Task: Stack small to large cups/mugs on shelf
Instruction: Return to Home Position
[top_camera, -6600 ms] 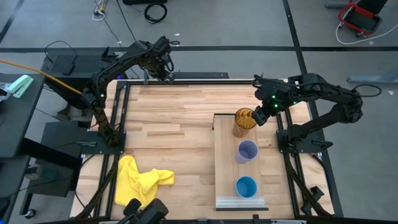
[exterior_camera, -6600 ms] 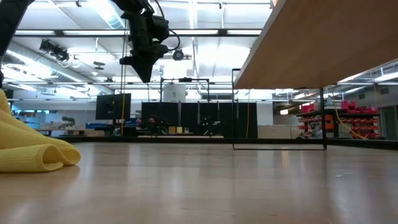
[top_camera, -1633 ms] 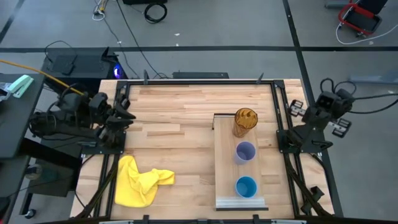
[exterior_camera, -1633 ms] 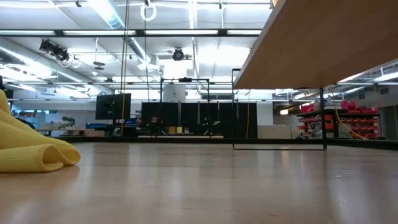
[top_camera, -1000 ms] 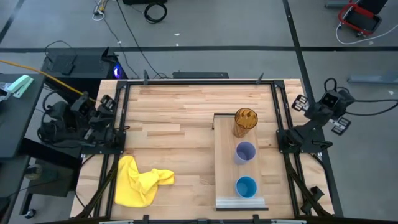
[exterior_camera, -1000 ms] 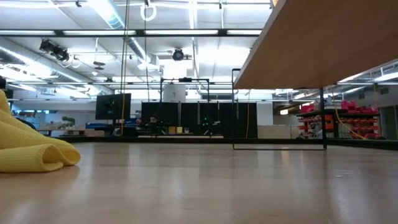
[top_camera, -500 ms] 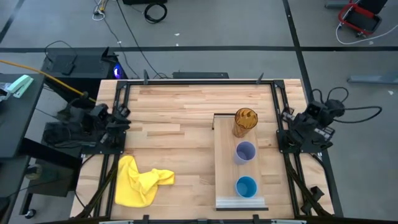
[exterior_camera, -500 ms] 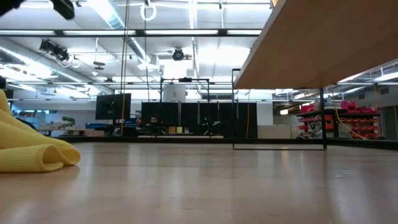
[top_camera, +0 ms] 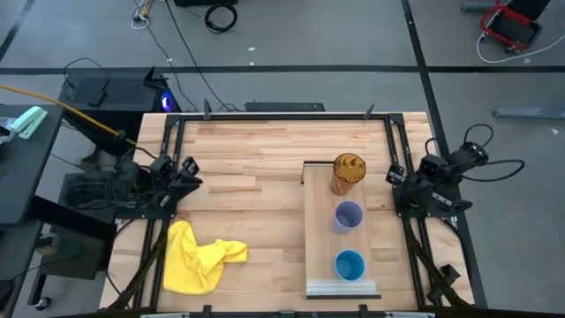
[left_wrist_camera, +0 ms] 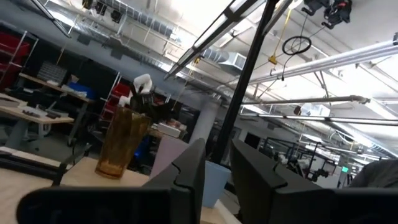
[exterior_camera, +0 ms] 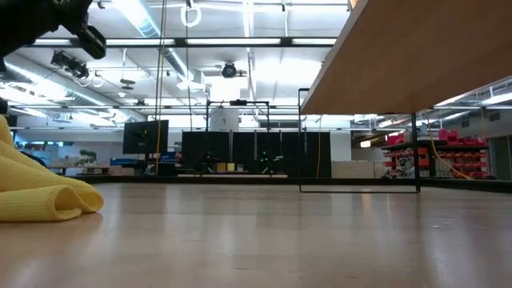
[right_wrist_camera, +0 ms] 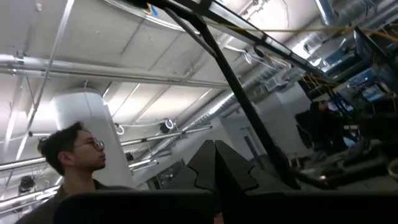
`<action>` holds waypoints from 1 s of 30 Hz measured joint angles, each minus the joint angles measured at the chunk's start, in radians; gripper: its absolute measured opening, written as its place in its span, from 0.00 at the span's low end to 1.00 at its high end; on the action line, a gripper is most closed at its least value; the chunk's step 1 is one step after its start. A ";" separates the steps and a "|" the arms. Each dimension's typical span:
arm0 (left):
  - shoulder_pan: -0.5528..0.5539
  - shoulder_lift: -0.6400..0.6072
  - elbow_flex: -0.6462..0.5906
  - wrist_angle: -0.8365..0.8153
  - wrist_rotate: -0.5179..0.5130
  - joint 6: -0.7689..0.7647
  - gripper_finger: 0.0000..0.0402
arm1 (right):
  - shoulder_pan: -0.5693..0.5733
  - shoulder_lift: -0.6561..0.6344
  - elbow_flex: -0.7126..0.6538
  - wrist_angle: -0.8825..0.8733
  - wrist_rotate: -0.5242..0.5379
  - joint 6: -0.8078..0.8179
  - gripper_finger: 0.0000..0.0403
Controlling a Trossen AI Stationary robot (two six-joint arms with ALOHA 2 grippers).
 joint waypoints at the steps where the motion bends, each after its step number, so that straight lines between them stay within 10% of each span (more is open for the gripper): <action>1: 0.000 0.000 -0.001 0.000 -0.001 0.000 0.20 | 0.000 0.000 -0.010 0.000 0.000 0.005 0.02; 30: 0.000 0.002 -0.002 -0.442 -0.013 0.210 0.22 | 0.000 0.000 -0.177 -0.142 0.007 -0.184 0.03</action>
